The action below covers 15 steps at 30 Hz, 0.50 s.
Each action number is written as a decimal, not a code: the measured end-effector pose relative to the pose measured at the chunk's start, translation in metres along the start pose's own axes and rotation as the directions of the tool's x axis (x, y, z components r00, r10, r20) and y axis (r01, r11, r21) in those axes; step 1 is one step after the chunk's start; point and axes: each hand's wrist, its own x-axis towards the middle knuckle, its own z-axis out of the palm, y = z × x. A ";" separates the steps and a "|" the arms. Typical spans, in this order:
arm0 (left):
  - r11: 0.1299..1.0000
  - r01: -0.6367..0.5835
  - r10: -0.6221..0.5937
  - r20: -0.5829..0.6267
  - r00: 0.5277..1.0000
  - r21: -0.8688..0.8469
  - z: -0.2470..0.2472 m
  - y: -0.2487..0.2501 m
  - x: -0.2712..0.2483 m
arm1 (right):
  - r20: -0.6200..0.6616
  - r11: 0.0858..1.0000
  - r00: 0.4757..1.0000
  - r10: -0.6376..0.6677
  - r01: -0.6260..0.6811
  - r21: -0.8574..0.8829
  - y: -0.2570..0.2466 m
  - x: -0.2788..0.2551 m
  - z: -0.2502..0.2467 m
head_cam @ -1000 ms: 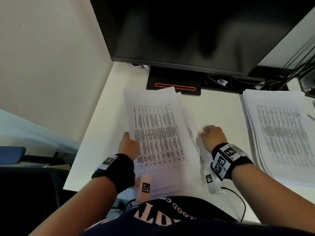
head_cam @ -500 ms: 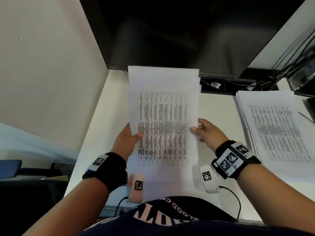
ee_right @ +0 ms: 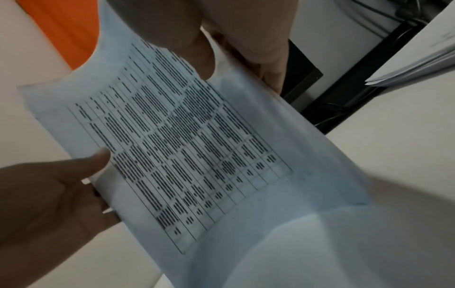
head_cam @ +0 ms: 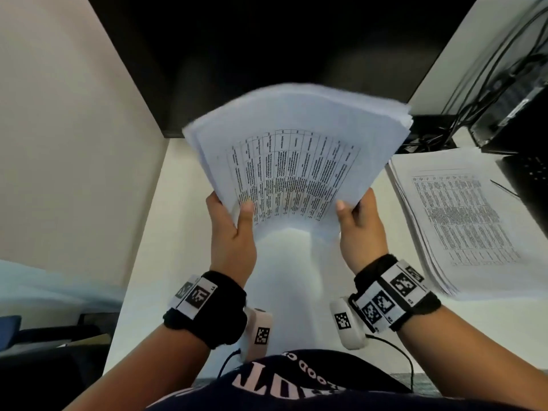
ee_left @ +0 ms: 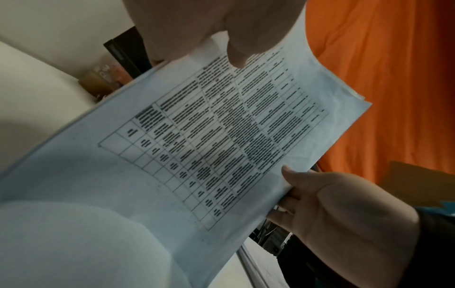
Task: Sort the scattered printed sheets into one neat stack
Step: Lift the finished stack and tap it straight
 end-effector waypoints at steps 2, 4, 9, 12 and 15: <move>1.000 0.022 -0.022 -0.015 1.000 0.004 0.003 -0.005 0.001 | 0.022 0.999 0.999 0.023 -0.022 -0.035 0.007 0.002 0.001; 0.999 0.051 -0.050 -0.021 0.999 0.014 0.008 -0.010 0.003 | 0.043 0.997 0.998 0.048 -0.045 -0.069 0.011 0.007 0.000; 0.993 0.121 -0.119 -0.080 0.990 0.017 0.034 -0.009 0.008 | 0.016 0.994 0.996 0.091 -0.090 -0.059 0.015 0.026 -0.029; 0.989 0.146 -0.148 -0.093 0.985 -0.024 0.065 -0.004 0.008 | -0.108 0.990 0.985 0.136 -0.138 -0.006 0.019 0.039 -0.070; 0.984 0.169 -0.168 -0.034 0.985 0.047 0.110 -0.001 -0.002 | -0.170 0.978 0.966 0.194 -0.205 -0.045 0.031 0.051 -0.122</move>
